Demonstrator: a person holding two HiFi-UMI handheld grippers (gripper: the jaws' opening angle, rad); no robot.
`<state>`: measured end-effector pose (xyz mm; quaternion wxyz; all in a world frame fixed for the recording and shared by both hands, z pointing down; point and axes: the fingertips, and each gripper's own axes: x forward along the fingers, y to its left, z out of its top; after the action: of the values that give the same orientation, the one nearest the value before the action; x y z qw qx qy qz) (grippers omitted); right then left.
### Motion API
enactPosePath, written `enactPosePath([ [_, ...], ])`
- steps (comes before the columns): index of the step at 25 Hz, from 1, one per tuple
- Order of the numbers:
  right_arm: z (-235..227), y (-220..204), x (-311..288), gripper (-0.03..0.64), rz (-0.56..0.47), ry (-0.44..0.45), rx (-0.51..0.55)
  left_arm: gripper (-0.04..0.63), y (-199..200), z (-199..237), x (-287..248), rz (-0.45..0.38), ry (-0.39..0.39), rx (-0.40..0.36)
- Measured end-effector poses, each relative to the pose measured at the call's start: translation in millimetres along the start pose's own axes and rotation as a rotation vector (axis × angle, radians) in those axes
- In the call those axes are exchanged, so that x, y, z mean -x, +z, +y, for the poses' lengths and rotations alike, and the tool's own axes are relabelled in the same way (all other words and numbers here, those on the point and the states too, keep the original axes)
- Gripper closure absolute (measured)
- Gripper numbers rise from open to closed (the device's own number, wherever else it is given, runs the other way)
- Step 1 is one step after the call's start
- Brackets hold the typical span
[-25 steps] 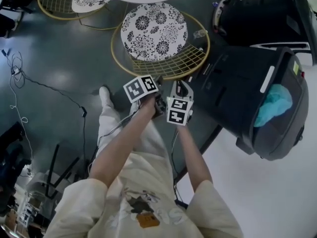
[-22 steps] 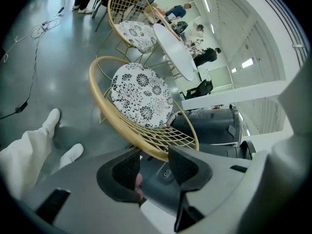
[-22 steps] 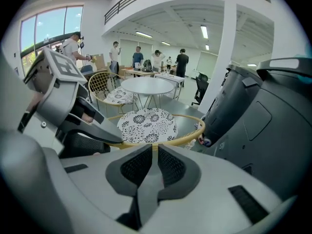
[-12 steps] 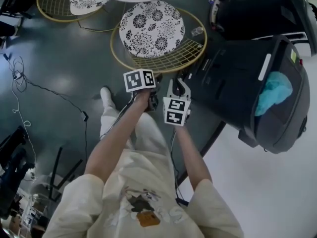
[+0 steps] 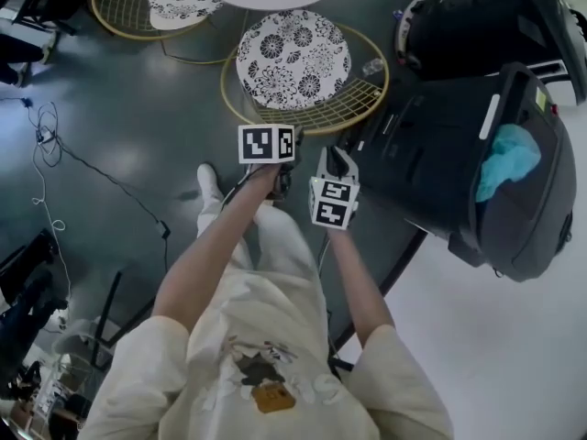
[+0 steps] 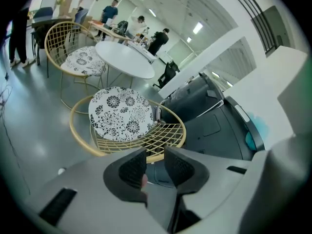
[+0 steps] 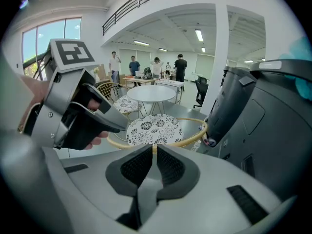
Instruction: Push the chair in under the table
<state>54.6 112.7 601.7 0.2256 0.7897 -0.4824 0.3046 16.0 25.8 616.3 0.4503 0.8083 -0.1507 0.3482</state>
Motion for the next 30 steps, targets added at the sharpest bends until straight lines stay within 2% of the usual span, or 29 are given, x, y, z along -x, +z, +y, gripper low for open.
enactPosePath([
  [11, 25.7, 21.3, 29.3, 0.584, -0.048, 0.070, -0.041, 0.558, 4.0, -13.3, 66.4, -0.058, 0.069, -0.156],
  [17, 46.4, 23.9, 57.3, 0.585, 0.028, 0.139, -0.029, 0.581, -10.5, -33.4, 97.0, -0.043, 0.019, -0.174],
  [24, 67.6, 37.9, 98.3, 0.585, 0.007, 0.251, -0.016, 0.586, -34.4, -57.5, 144.8, -0.093, -0.030, -0.210],
  [30, 95.5, 40.1, 135.0, 0.584, 0.042, 0.373, -0.013, 0.586, -52.5, -76.7, 193.2, -0.122, -0.047, -0.312],
])
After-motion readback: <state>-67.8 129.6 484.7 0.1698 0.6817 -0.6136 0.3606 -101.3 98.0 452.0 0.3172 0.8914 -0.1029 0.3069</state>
